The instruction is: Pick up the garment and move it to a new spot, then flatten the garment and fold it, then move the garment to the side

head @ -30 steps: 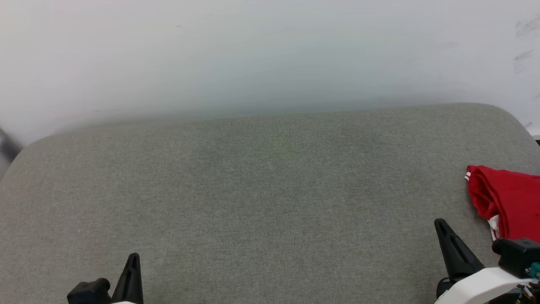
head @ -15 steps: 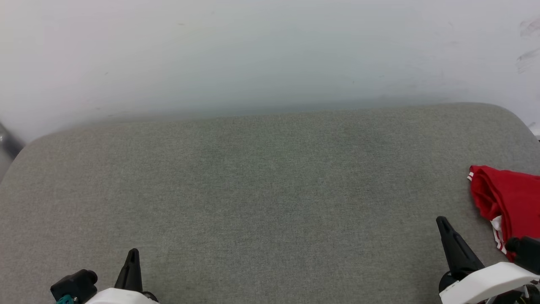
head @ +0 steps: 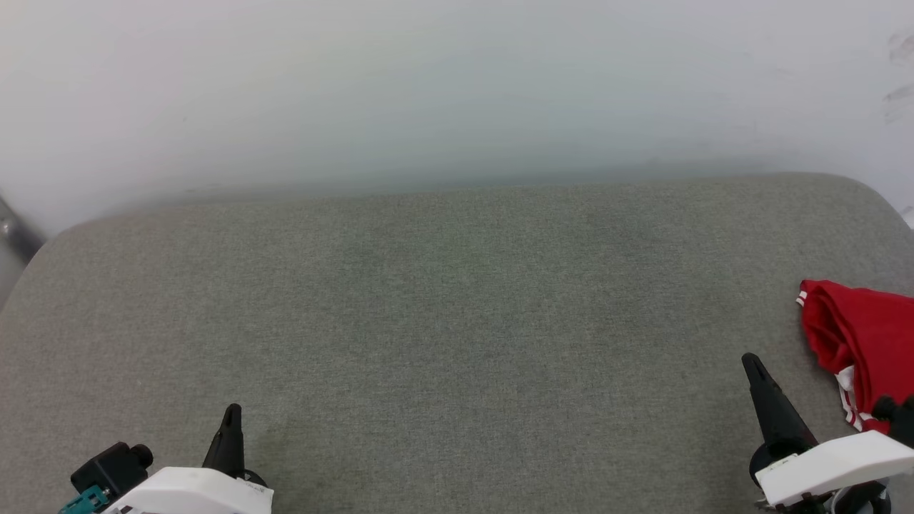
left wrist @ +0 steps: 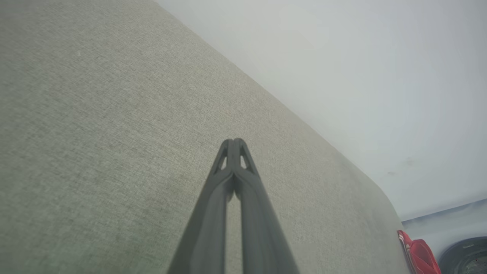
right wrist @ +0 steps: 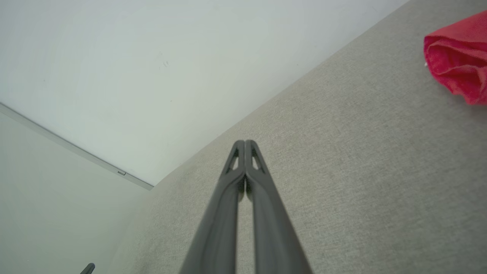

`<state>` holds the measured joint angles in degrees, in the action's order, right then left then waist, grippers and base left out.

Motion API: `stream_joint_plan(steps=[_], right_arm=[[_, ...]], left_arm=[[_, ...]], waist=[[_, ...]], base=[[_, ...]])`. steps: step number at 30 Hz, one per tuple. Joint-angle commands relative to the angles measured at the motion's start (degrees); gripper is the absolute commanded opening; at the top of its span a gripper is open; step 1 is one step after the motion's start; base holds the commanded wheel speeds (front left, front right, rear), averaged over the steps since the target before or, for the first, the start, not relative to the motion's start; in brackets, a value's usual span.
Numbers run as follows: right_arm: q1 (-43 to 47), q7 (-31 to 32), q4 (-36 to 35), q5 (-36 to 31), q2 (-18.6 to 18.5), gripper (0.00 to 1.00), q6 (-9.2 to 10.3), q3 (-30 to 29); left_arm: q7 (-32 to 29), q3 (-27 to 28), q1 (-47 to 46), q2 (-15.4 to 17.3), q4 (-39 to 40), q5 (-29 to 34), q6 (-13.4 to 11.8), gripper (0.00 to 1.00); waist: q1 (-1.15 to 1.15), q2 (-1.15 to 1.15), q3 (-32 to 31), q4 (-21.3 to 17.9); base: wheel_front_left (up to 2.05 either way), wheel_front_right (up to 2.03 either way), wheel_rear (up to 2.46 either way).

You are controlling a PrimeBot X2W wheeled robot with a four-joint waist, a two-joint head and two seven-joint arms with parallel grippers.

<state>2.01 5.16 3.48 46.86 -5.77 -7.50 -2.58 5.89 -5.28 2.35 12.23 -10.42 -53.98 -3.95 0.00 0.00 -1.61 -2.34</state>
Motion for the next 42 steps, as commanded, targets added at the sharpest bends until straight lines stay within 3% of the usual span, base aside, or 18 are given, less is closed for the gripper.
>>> stream_joint_plan(steps=[1, 42], right_arm=[[-1.7, 0.2, -0.3, 1.6, 0.0, 0.00, 0.00, -0.3], [-5.8, 0.8, 5.9, 26.7, 1.7, 0.00, 0.01, -2.4]], left_arm=[[-0.3, 0.7, -1.6, 0.1, 0.5, -1.4, 0.5, 0.00], [-7.0, 6.9, -5.8, -5.0, -1.8, -22.8, 6.9, 0.00]], waist=[[0.00, 0.00, 0.0, 0.0], [0.00, 0.00, 0.9, 1.1]], base=[[0.00, 0.00, 0.00], [0.00, 0.00, 0.00]])
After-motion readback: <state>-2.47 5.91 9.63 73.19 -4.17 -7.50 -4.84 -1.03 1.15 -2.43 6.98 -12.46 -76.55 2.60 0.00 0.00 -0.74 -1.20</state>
